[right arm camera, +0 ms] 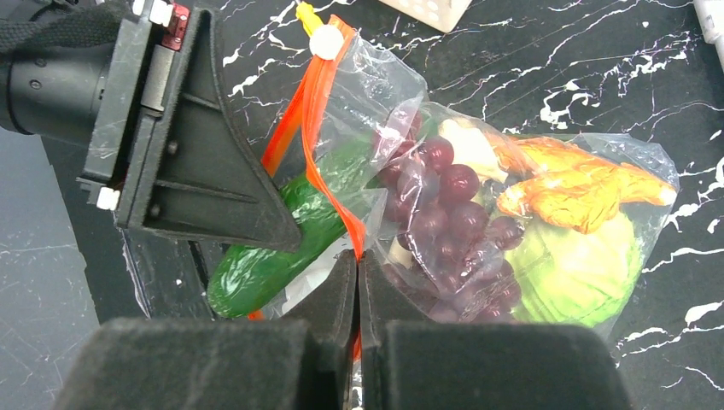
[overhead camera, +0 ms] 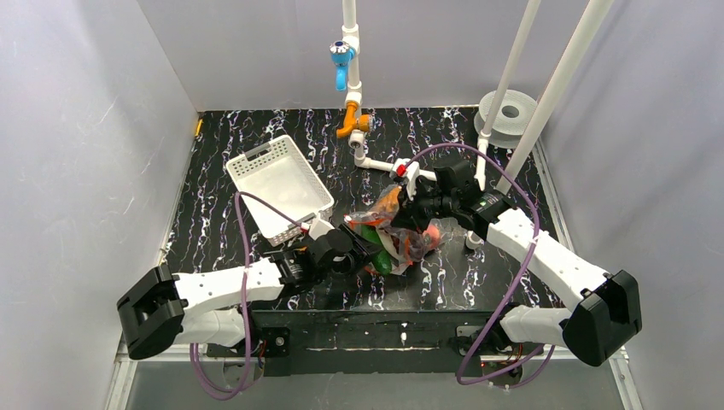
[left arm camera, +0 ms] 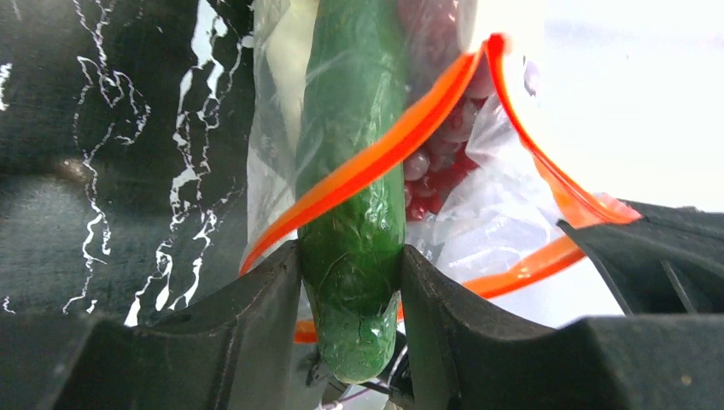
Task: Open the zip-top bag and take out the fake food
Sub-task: Pick up the fake vegetable from the zipper food storage bag, then place the fake vegetable in the bin.
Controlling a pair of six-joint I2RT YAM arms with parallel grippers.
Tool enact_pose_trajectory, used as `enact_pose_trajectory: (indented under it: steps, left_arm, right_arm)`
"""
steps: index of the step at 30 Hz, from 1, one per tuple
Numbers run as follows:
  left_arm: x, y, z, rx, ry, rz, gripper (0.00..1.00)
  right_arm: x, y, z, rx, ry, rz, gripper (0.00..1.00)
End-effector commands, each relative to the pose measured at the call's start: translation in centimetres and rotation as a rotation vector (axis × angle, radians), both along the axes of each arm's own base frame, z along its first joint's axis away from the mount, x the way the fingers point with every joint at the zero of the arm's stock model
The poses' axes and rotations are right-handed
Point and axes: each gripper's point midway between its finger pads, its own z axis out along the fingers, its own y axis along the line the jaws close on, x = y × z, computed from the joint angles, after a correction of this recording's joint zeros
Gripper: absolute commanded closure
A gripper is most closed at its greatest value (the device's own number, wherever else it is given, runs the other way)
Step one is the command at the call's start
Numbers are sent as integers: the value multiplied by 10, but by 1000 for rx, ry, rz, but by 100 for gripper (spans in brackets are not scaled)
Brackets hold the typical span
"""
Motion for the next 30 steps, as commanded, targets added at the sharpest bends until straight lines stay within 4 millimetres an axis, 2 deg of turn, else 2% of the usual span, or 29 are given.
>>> enact_pose_trajectory:
  steps: [1,10,20,30]
  left_arm:
    - [-5,-8,28,-74,-68,-65,100]
    - [-25,-12,26,-140,-12,-139,100]
    - [-34,-5,38,-145,-11,-170,100]
    - [-48,3,31,-163,25,-198,100]
  right_arm:
    - [2,0,13,37,-47,7,99]
    - [3,-4,14,42,-51,-1,99]
    - [3,-5,14,46,-50,0,99]
    - [4,-6,15,49,-53,-4,99]
